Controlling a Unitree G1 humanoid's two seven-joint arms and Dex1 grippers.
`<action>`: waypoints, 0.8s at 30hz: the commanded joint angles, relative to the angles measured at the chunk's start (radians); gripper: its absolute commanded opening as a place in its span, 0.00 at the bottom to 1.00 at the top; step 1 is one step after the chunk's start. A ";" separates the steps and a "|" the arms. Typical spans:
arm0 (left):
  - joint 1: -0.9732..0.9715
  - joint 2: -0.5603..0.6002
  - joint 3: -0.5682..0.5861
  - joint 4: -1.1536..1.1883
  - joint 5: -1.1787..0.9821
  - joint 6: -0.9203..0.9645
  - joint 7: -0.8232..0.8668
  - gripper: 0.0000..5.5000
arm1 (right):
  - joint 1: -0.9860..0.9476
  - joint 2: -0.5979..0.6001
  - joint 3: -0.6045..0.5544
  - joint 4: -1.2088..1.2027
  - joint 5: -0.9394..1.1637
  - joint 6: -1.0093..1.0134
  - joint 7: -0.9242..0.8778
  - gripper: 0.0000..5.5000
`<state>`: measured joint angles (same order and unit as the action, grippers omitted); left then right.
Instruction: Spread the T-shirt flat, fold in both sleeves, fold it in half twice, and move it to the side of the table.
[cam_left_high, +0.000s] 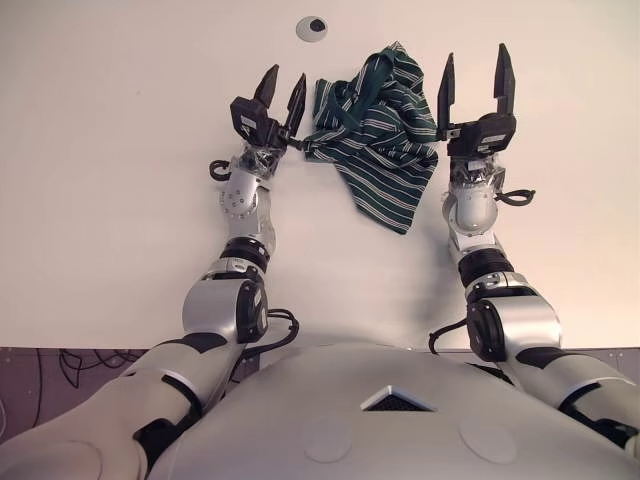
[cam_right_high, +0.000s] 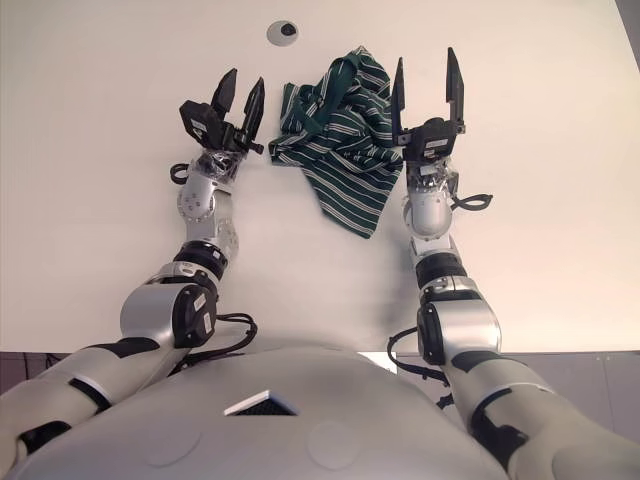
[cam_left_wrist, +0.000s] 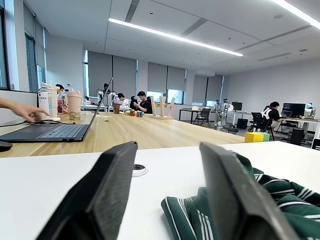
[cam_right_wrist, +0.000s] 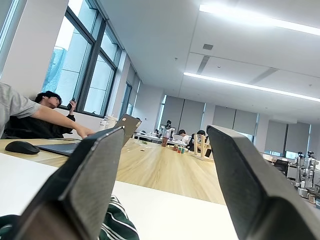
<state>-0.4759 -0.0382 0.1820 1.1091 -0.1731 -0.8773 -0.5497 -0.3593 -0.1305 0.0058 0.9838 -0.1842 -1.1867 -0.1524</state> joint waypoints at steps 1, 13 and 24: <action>0.061 -0.011 0.003 0.025 0.009 -0.033 0.034 0.52 | 0.119 0.016 0.004 0.061 0.020 0.007 0.031 0.55; 0.041 -0.003 -0.007 0.041 0.056 -0.091 0.139 0.72 | 0.090 0.019 -0.010 0.089 0.084 0.033 0.104 0.55; 0.054 0.026 -0.059 0.039 0.193 -0.133 0.353 0.83 | 0.110 0.019 -0.008 0.064 0.075 0.018 0.103 0.55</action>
<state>-0.4778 -0.0258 0.1285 1.1234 0.0008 -0.9907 -0.2202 -0.3612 -0.1278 -0.0059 0.9981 -0.0875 -1.1739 -0.0497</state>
